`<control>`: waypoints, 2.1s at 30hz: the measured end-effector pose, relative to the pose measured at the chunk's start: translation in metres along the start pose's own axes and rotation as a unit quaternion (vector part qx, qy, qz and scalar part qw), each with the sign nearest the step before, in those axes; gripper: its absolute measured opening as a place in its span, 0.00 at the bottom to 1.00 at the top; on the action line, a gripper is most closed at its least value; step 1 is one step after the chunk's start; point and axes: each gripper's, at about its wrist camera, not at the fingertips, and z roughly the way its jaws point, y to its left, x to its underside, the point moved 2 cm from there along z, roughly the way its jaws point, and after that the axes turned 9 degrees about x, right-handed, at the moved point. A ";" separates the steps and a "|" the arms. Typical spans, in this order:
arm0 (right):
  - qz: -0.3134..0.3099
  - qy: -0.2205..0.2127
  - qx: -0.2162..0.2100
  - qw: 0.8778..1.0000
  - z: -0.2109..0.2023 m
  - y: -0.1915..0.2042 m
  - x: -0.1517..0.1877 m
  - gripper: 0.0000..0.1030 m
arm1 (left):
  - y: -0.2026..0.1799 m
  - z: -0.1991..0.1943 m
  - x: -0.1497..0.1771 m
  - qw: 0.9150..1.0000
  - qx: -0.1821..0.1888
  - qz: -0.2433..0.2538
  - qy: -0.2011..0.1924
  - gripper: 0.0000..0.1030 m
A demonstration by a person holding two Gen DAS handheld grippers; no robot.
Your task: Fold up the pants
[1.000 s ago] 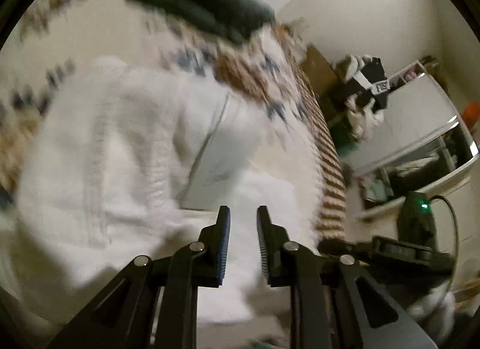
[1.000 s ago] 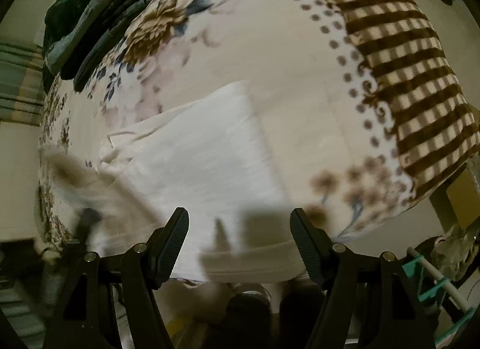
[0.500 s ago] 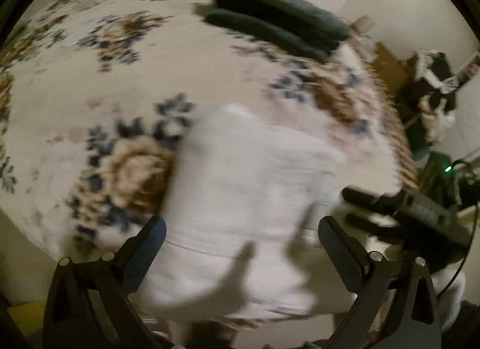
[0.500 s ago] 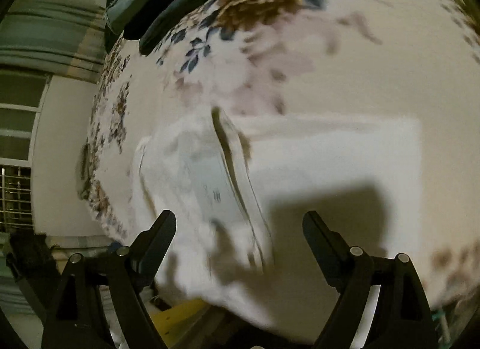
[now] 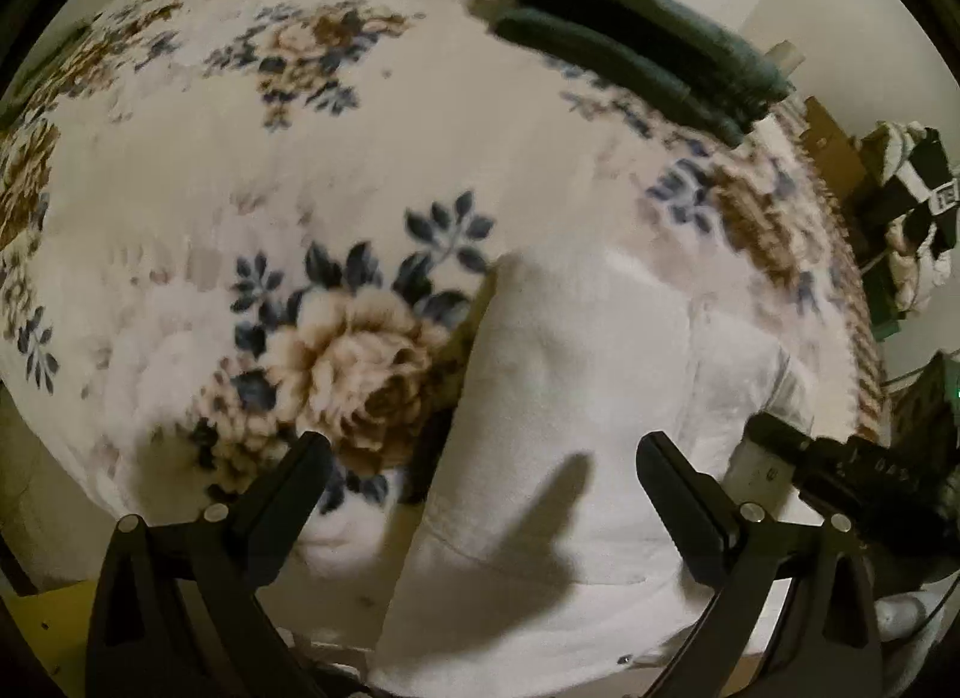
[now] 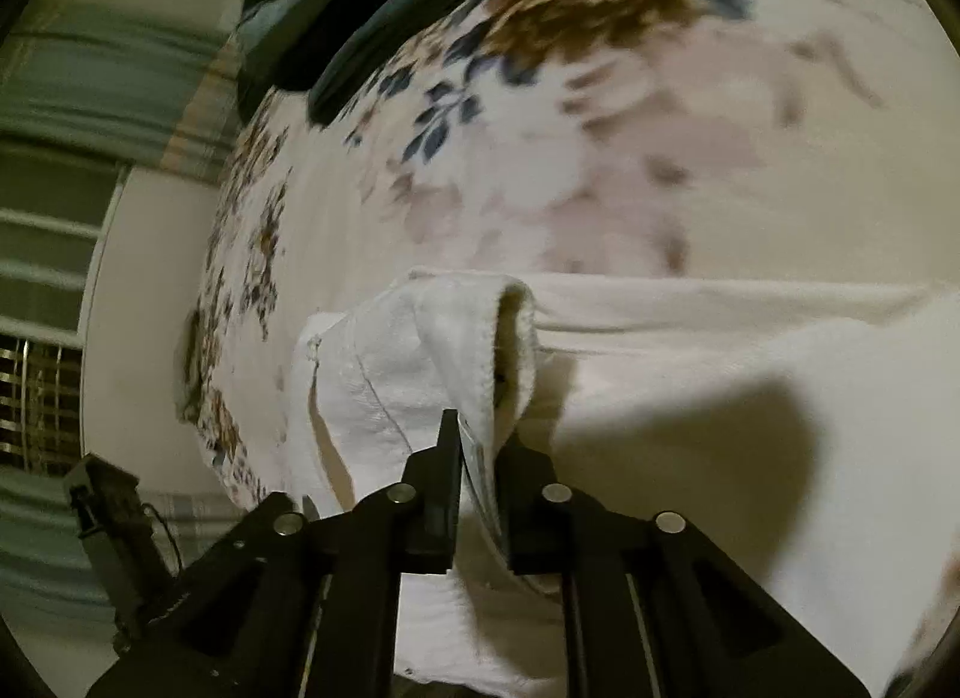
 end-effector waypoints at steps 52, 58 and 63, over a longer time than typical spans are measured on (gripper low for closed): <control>0.262 0.010 0.111 0.959 -0.130 -0.236 0.093 0.44 | -0.086 0.131 -0.039 0.980 0.166 -0.007 0.111 0.76; 0.185 -0.077 0.080 0.976 -0.147 -0.231 0.029 0.84 | -0.089 0.135 -0.036 0.982 0.162 0.003 0.096 0.74; 0.219 -0.010 0.004 0.976 -0.086 -0.260 -0.011 0.84 | -0.082 0.128 -0.035 0.983 0.167 0.016 0.069 0.33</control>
